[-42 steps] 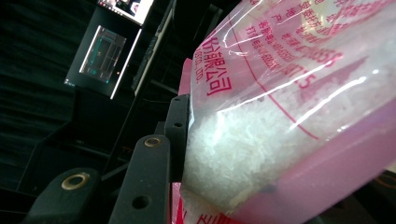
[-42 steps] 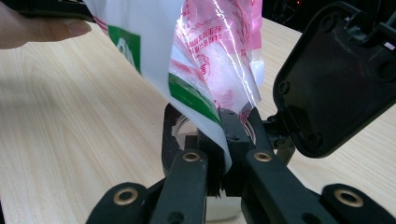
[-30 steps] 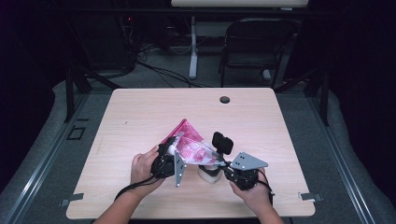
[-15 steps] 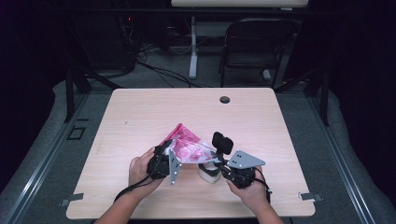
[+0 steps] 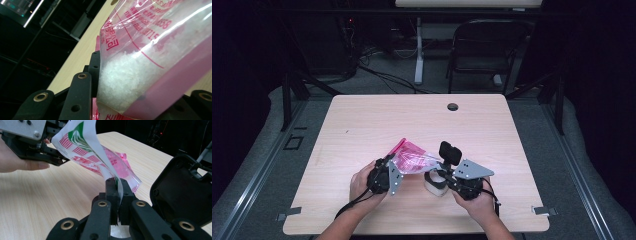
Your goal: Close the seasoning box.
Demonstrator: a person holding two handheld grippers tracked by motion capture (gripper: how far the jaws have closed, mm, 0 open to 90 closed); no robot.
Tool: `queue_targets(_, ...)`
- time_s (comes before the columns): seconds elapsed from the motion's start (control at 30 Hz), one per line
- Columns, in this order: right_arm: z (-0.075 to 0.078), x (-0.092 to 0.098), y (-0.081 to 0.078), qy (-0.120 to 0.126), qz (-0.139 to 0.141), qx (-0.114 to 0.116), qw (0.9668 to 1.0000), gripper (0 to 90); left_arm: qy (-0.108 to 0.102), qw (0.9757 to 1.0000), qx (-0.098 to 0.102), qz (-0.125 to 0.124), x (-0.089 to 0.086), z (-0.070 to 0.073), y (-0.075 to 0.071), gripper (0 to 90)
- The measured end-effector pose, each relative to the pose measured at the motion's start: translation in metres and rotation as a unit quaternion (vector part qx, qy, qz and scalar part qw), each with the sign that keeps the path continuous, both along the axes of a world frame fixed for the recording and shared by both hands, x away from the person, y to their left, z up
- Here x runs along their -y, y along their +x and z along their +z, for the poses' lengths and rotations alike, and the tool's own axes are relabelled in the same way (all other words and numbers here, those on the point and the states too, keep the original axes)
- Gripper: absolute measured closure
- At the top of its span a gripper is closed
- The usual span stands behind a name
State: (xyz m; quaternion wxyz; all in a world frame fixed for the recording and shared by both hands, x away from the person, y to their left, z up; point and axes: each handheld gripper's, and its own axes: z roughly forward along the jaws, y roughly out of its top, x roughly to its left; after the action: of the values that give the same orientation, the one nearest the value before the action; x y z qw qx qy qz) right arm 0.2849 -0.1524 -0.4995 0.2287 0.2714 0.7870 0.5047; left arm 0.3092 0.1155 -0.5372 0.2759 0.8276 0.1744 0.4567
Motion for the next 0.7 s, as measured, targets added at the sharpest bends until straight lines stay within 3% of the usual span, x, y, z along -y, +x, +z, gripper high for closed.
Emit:
queue_targets(0.4, 0.0022, -0.0018, 0.0034, 0.016, 0.001, -0.002, 0.9999, 88.8, -0.035, 0.9984, -0.045, -0.001, -0.0027, -0.0055, 0.0017, 70.1)
queue_targets(0.7, 0.0028, -0.0034, 0.0046, 0.018, 0.004, -0.002, 0.9998, 88.6, -0.039, 0.9978, -0.054, 0.001, -0.0037, -0.0073, 0.0017, 70.2)
